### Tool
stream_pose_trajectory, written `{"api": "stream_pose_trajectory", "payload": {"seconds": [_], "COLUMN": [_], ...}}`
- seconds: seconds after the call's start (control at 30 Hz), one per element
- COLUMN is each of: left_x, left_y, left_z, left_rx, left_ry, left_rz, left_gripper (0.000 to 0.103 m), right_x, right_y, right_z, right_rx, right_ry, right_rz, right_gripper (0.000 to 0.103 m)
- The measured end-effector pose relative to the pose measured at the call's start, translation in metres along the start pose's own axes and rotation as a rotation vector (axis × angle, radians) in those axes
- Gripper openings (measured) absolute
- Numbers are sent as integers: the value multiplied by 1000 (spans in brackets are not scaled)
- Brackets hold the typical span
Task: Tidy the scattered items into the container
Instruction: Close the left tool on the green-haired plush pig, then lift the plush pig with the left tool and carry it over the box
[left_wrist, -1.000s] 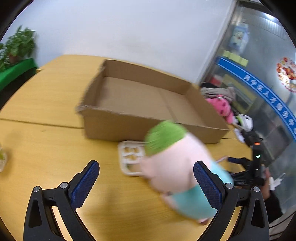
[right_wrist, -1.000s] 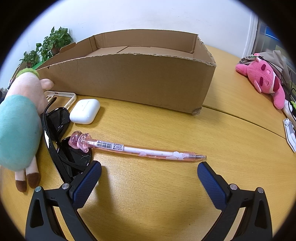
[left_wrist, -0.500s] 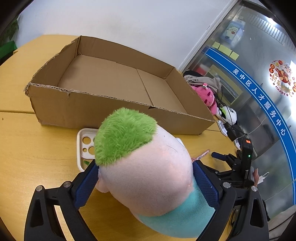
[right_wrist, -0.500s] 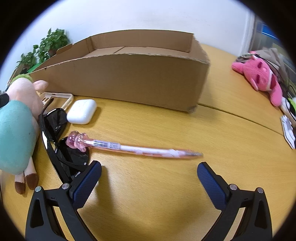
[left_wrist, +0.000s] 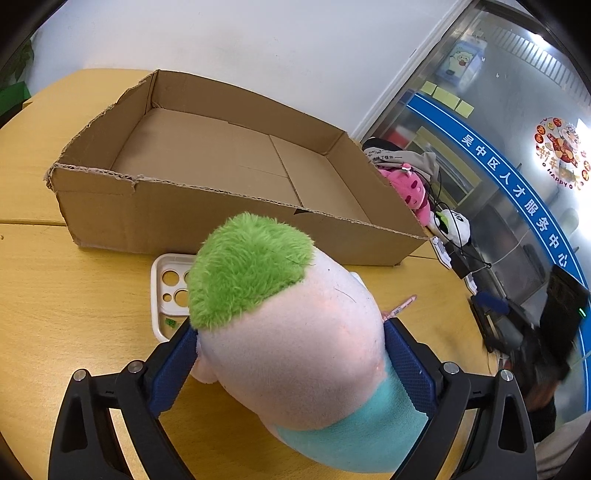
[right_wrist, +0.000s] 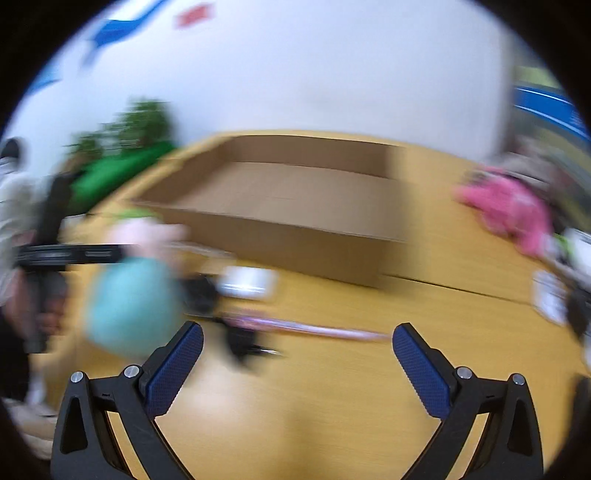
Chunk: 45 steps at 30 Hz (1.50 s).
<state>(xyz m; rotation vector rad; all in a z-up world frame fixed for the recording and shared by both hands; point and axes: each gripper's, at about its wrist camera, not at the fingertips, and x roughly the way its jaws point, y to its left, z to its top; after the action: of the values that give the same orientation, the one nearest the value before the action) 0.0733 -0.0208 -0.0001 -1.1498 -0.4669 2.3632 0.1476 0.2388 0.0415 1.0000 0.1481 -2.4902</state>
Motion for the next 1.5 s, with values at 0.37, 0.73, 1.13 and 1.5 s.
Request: {"api": "stream_pose_trajectory", "payload": {"seconds": [0.37,0.73,1.13,1.5], "left_x": [0,-27,-95,-159], "left_y": [-12,-50,-102,-146], "left_z": [-1,-9,7,69], "left_rx": [31,104,219,353], "left_ry": [17,-26,-169,-287], "left_rz": [43,86,76,72], "left_gripper": [99,93,93,93], "right_x": [89,66,-1,-49], "right_y": [115,116,136,150], "right_z": [2,1,28,97], "right_rx": [-167,-130,-172,-174], "right_ry": [152,105,-49,-201], "right_rz": [190,193,140,85], "right_gripper": [94,80,80,80]}}
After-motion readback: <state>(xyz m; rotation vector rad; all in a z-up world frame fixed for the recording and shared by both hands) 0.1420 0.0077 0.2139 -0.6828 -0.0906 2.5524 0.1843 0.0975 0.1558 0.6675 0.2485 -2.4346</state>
